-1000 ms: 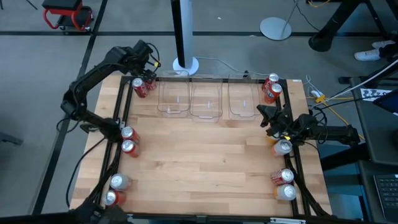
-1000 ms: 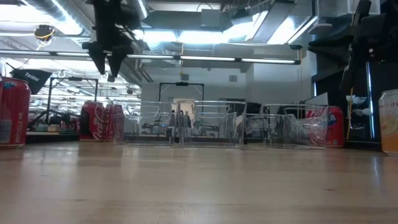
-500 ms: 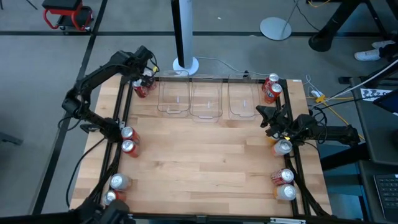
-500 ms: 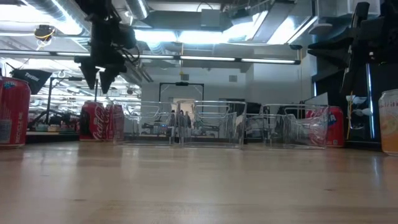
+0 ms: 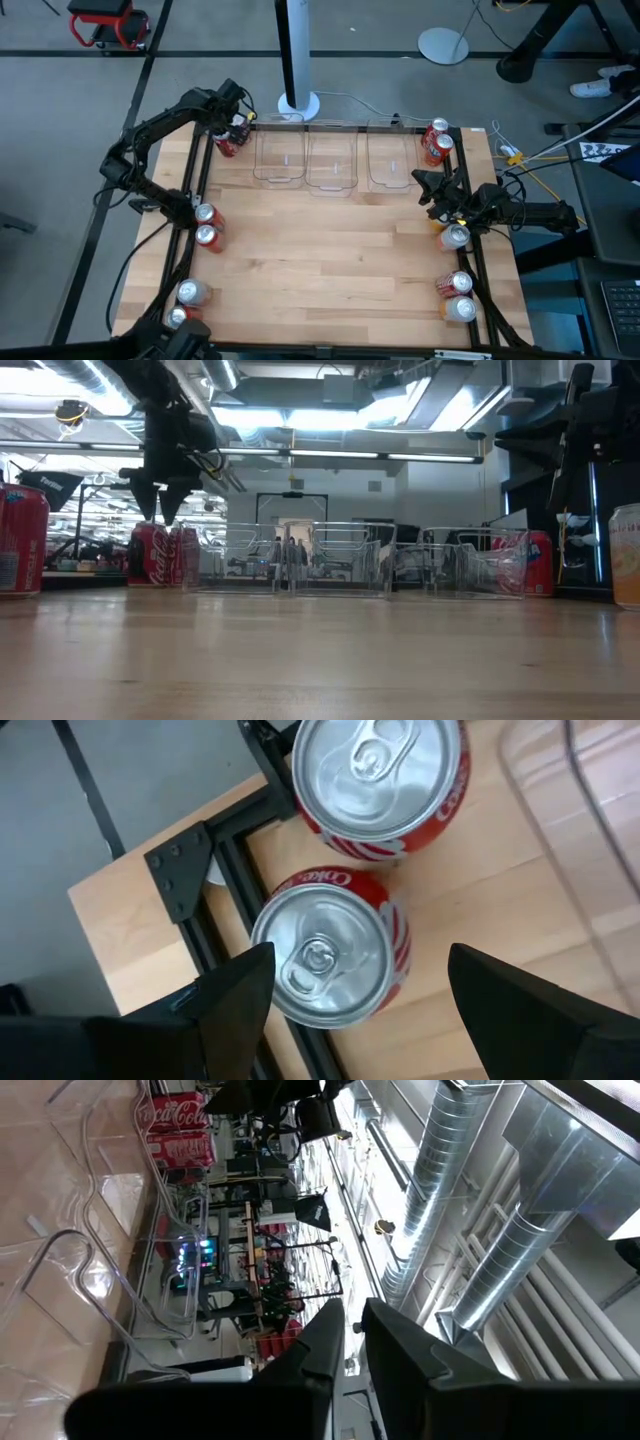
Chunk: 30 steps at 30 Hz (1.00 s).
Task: Sort soda cans
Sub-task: Put the bottom left top red soda can into the left transparent bin
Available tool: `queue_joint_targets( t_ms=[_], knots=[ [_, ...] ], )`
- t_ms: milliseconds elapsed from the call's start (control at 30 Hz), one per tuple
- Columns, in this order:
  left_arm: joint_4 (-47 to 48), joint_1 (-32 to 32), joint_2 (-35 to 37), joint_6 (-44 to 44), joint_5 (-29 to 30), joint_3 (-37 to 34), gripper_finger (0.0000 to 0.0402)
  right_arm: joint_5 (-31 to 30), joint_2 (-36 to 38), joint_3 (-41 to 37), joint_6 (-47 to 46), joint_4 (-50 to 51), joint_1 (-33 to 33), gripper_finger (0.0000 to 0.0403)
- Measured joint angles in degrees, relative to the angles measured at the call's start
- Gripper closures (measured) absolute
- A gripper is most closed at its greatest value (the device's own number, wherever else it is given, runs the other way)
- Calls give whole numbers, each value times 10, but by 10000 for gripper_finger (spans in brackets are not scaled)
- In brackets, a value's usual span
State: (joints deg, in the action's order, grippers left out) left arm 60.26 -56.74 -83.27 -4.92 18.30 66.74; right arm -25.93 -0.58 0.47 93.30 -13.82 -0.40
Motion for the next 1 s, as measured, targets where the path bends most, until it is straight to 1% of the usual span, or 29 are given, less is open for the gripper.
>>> queue_joint_targets(
  t_ms=[233,333,433,600,800,1000],
  knots=[
    [-8,1,-4,9,15,2,114,0,0,0,-2,3,0,356],
    [-16,4,-4,12,34,11,114,0,0,0,-3,3,0,356],
    [-16,5,-6,38,38,12,114,3,0,0,-4,3,0,356],
    [-1,11,-22,74,40,12,114,30,0,0,-5,4,0,356],
    [6,16,-42,126,50,12,114,31,0,0,-5,4,0,356],
    [8,16,-59,142,59,12,114,31,0,0,-4,5,0,356]
  ],
)
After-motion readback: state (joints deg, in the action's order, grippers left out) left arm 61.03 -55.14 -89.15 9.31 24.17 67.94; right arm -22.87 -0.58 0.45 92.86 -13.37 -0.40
